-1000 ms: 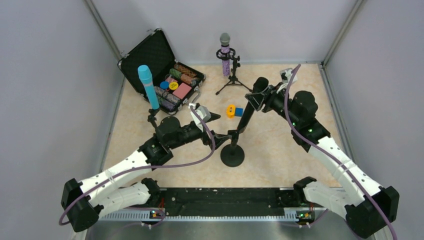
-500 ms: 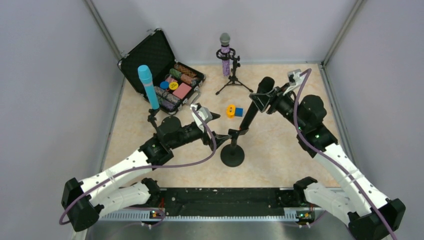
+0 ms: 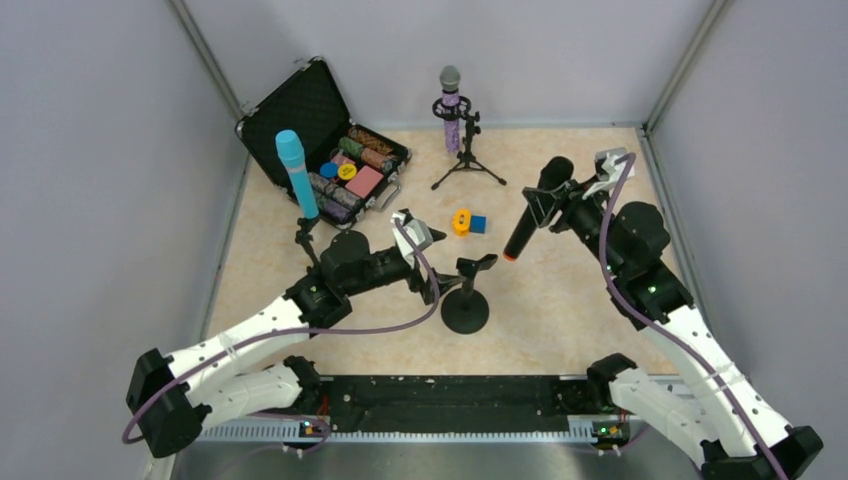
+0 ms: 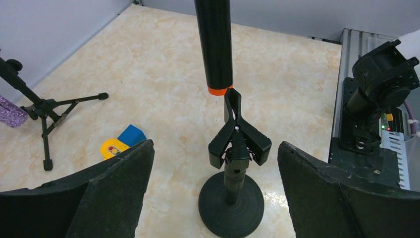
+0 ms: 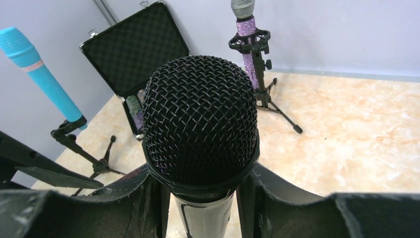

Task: Attach the microphones to the stand

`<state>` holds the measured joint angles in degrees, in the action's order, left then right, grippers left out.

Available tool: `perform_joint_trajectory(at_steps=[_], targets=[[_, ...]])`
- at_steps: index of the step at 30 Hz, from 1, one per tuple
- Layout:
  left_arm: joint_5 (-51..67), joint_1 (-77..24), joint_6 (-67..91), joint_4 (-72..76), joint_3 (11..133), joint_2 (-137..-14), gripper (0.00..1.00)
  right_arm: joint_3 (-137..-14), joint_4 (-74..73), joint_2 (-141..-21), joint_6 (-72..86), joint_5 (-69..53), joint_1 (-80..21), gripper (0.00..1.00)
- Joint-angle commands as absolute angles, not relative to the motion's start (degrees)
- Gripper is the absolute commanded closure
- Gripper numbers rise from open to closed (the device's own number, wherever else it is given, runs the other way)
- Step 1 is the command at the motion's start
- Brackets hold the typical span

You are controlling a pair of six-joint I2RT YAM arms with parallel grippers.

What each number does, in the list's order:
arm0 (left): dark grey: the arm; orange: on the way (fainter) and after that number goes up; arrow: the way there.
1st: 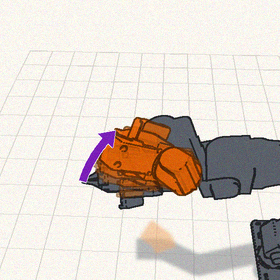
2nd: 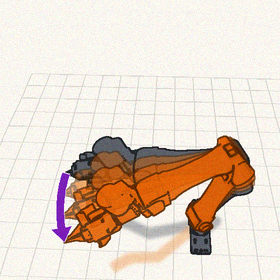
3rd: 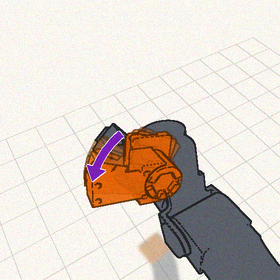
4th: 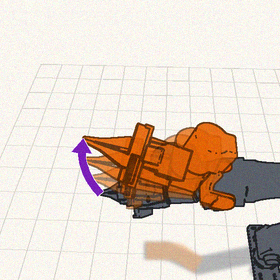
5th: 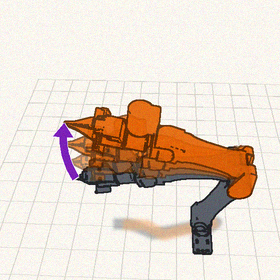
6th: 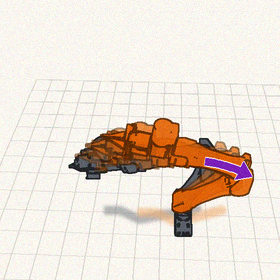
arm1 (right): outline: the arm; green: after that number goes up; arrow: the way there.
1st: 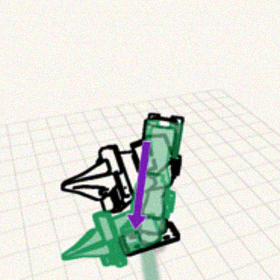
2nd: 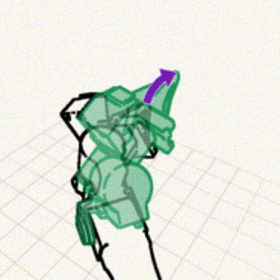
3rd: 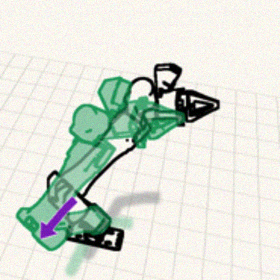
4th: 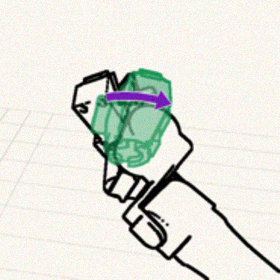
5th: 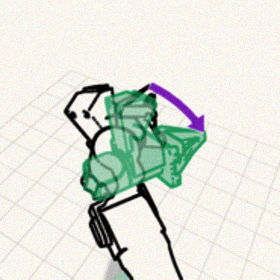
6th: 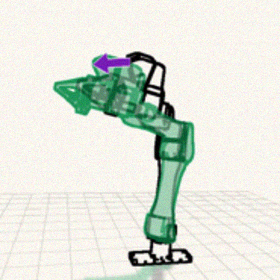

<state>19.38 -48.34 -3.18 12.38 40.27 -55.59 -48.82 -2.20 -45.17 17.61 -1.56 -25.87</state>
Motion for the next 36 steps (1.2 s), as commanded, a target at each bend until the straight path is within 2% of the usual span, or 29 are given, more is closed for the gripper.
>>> perform_joint_trajectory(at_steps=[1,9,19,30,36], targets=[[21.56,-48.47,-2.94,16.39,40.20,-57.28,0.01,-49.23,-0.51,-42.55,13.40,-5.01,-26.54,1.00],[20.53,-48.41,-1.50,21.86,38.63,-60.86,0.01,-47.71,2.01,-41.57,10.44,-12.20,-26.54,1.00],[22.68,-48.43,-1.05,24.09,38.63,-63.54,0.01,-48.33,3.34,-43.66,10.71,-13.45,-26.54,1.00],[17.10,-48.47,1.61,24.35,35.38,-52.62,0.01,-47.35,7.61,-43.96,12.37,-15.95,-26.54,1.00],[18.14,-48.43,2.07,23.51,34.78,-49.15,0.01,-50.33,11.95,-50.96,12.75,-15.56,-26.54,1.00]])
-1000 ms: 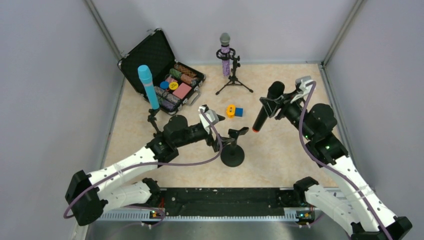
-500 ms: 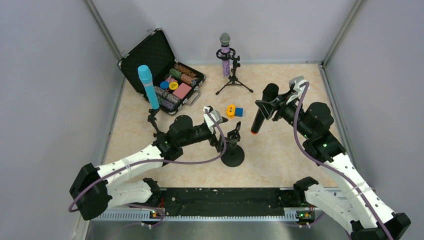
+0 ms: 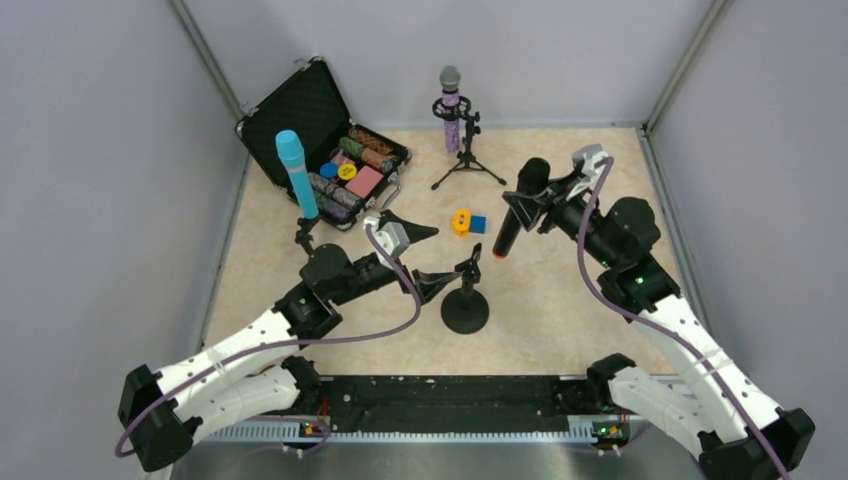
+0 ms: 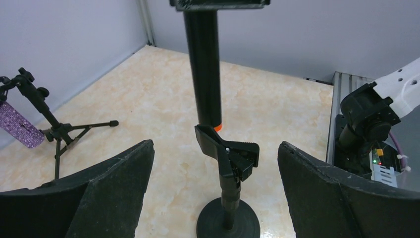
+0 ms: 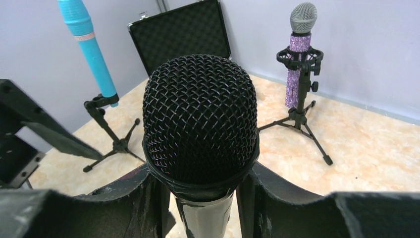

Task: Attach the microphones to the stand

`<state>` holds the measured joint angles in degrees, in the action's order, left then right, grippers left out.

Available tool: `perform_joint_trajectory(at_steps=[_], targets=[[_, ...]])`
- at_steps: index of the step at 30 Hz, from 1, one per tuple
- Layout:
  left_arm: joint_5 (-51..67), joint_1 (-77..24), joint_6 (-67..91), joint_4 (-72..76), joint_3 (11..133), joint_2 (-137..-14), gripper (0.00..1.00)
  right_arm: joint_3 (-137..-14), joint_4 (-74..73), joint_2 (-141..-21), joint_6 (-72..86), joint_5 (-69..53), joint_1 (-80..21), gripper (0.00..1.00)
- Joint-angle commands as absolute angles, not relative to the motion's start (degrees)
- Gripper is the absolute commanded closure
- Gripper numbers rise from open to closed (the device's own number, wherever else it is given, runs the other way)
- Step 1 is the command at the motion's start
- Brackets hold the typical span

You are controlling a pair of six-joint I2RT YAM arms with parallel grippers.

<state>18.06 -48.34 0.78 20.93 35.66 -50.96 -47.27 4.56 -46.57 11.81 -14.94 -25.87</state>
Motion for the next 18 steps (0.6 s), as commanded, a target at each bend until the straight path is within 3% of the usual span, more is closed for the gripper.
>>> perform_joint_trajectory(at_steps=[1,9,18], targets=[[18.59,-48.43,2.22,23.88,34.45,-48.80,0.01,-51.04,12.62,-52.36,13.05,-15.51,-26.63,1.00],[21.67,-48.43,3.26,27.06,32.82,-48.12,0.01,-55.86,15.36,-61.80,12.71,-12.89,-30.39,1.00],[21.38,-48.43,3.55,26.89,32.17,-48.34,0.01,-56.88,15.69,-63.44,11.80,-13.54,-35.94,1.00]])
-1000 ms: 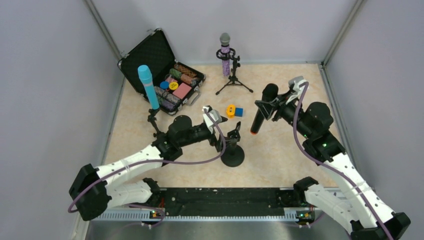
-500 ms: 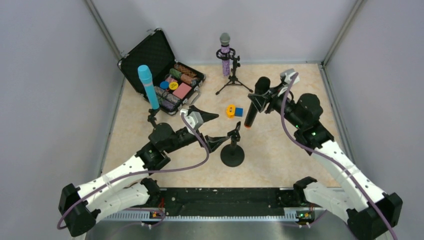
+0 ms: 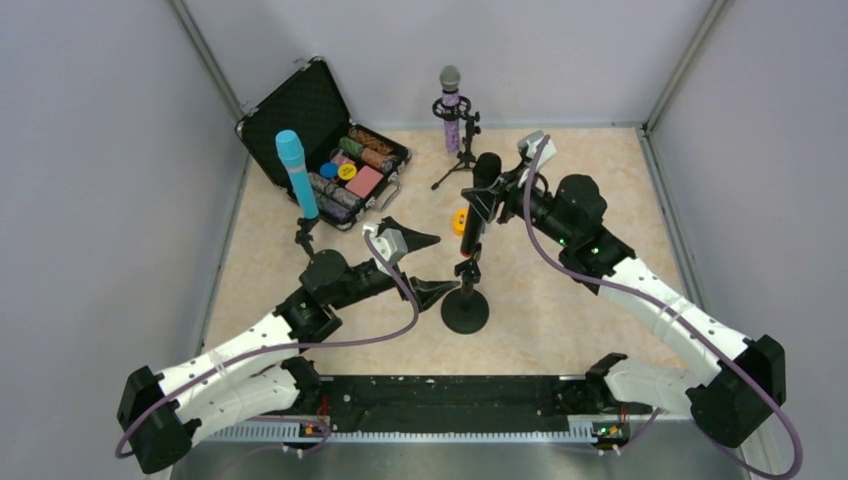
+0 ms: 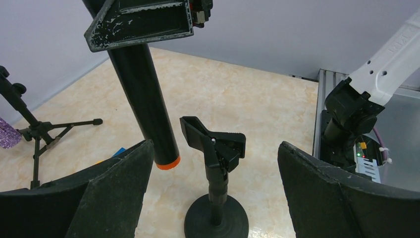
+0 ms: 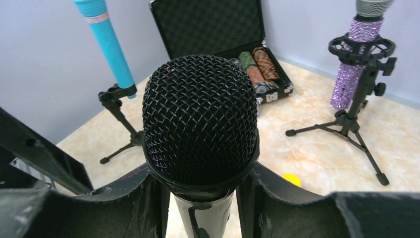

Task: Attach the microphones to the stand

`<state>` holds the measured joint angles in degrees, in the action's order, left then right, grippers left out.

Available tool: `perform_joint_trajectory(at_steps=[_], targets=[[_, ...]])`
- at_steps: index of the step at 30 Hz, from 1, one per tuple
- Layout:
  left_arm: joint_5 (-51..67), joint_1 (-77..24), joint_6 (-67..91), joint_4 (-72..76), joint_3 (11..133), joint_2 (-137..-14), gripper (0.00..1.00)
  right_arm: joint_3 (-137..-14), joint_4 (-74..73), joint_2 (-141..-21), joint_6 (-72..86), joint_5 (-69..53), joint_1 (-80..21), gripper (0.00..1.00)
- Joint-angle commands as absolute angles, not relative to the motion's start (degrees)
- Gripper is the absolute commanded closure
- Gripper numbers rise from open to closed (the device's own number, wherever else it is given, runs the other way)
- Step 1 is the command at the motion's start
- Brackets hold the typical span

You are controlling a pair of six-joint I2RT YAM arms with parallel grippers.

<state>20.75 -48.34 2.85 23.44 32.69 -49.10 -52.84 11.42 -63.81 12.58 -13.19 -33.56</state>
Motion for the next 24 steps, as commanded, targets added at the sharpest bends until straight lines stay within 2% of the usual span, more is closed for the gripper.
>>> perform_joint_trajectory(at_steps=[1,10,24], targets=[[21.15,-48.43,3.54,26.83,32.06,-48.33,0.01,-56.84,14.91,-63.18,11.66,-13.47,-36.29,1.00],[20.44,-48.43,4.13,27.32,31.41,-48.26,0.01,-52.93,11.95,-57.04,11.70,-8.38,-36.65,1.00],[20.65,-48.44,3.02,26.02,31.89,-49.26,0.01,-52.89,6.30,-52.15,12.18,-9.34,-36.63,1.00]])
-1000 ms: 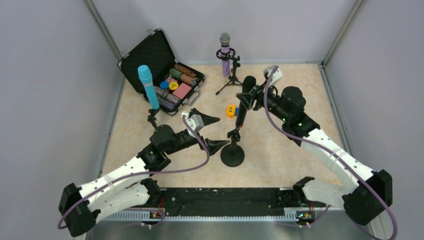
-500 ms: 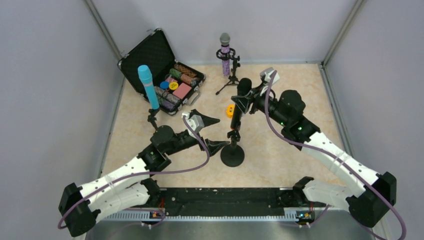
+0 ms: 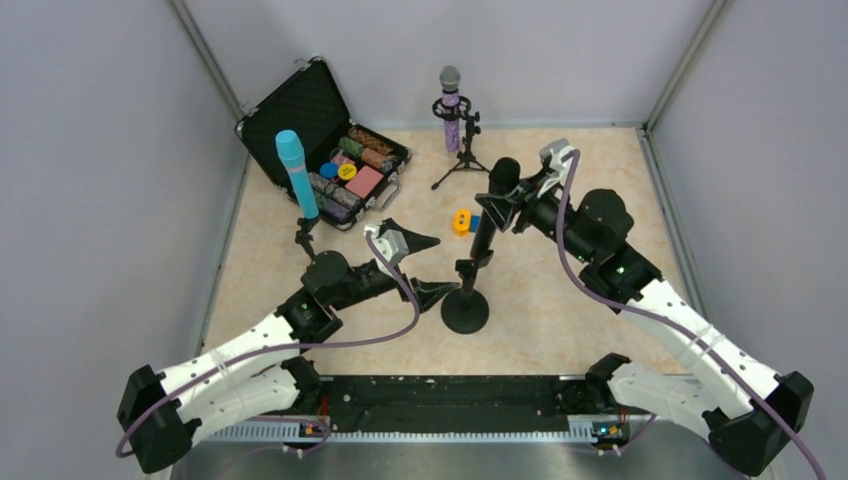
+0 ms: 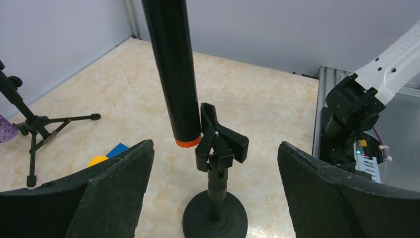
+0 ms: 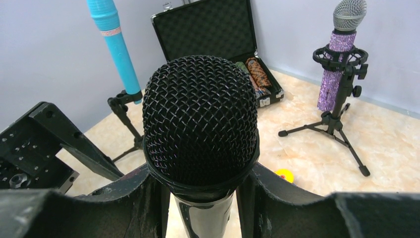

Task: Attach the microphones to the stand

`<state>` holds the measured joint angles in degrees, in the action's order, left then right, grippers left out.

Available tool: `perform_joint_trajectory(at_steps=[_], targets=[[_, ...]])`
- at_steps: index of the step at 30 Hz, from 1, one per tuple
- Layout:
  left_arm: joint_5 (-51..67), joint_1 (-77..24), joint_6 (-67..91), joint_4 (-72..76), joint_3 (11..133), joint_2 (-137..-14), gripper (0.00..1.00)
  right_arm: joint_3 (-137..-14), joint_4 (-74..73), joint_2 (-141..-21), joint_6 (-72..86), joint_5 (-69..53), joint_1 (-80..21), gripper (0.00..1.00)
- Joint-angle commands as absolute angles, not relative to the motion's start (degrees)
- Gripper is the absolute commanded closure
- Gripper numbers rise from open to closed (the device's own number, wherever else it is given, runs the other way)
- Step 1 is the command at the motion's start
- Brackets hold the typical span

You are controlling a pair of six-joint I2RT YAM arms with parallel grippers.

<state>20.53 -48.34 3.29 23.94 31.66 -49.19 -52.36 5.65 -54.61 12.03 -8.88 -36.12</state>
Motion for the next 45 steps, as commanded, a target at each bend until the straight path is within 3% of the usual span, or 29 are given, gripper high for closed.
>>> perform_joint_trajectory(at_steps=[1,10,23,45], targets=[[20.78,-48.43,2.87,25.89,32.04,-49.37,0.01,-52.83,5.68,-51.71,12.20,-9.46,-36.64,1.00],[21.81,-48.43,1.07,24.46,33.03,-50.38,0.01,-52.62,2.68,-48.78,12.68,-7.75,-36.62,1.00],[23.55,-48.43,-5.66,22.10,36.83,-56.23,0.01,-51.99,-2.91,-45.57,9.12,4.87,-36.62,1.00],[26.78,-47.99,-7.85,25.67,39.56,-64.61,0.01,-50.39,-4.25,-41.64,6.77,-3.49,-36.60,1.00]])
